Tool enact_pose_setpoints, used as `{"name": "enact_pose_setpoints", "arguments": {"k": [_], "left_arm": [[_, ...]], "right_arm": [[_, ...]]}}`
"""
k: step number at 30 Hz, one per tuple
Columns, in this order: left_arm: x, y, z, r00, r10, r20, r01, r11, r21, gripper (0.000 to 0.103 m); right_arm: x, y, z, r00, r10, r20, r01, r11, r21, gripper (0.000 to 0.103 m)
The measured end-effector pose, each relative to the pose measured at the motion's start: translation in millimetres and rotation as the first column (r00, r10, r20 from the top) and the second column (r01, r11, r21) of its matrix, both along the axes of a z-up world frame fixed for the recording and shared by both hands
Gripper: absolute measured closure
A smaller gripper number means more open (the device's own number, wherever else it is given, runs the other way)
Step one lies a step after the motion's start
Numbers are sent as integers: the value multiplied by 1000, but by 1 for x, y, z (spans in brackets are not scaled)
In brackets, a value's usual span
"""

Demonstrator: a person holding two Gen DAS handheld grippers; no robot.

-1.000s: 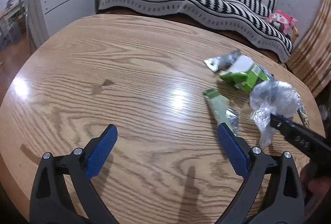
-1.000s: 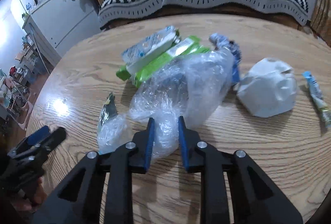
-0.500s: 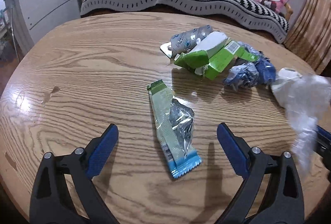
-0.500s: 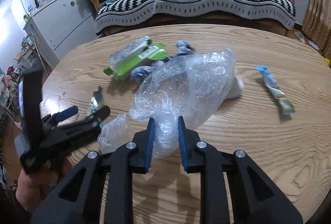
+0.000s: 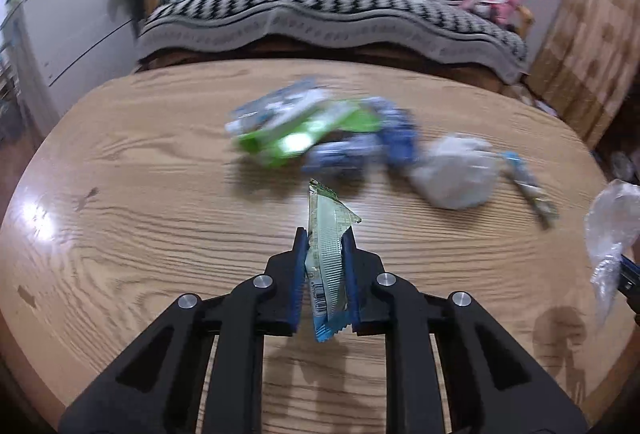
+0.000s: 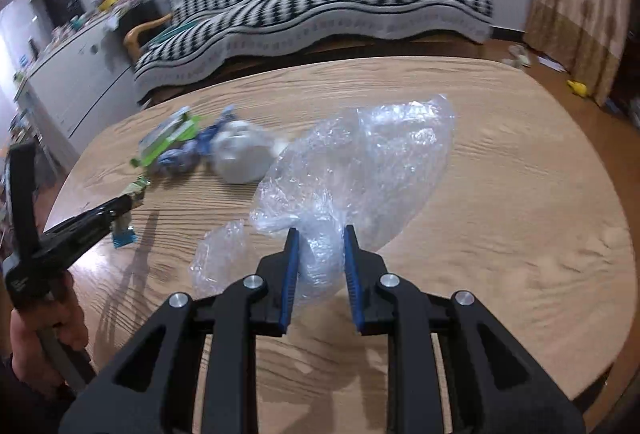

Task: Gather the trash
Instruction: 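Carry wrapper and plastic bag over the bin and open both tools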

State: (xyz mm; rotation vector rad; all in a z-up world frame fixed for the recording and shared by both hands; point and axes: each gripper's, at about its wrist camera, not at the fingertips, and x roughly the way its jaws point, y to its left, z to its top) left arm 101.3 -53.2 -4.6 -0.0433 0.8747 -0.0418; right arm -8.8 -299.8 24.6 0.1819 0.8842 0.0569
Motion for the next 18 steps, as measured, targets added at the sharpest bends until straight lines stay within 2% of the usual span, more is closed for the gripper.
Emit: {"name": "enact_pose_setpoints", "arguments": {"k": [5,9,11,15,18], "left_arm": [[-25,-79,11,989,-144,31,145,989,-22,87],[-47,-149,20,962,-266,56,268,962,-45,87],[-58,-187,24,939,-337,65,340,939,-50,87],[-89,-265,23,876,-476,75,480,875,-64,87],[-113,-308,20,827,-557,73,561,824,-74,87]], "right_arm": [[-43,-80,4,992,-122,8,122,992,-5,81],[-87,-155,2,969,-249,5,249,969,-2,81],[-108,-185,1,953,-302,2,302,953,-1,81],[-160,-253,-8,906,-423,-15,423,906,-3,81],[-193,-291,-19,872,-489,-33,489,872,-1,81]]}}
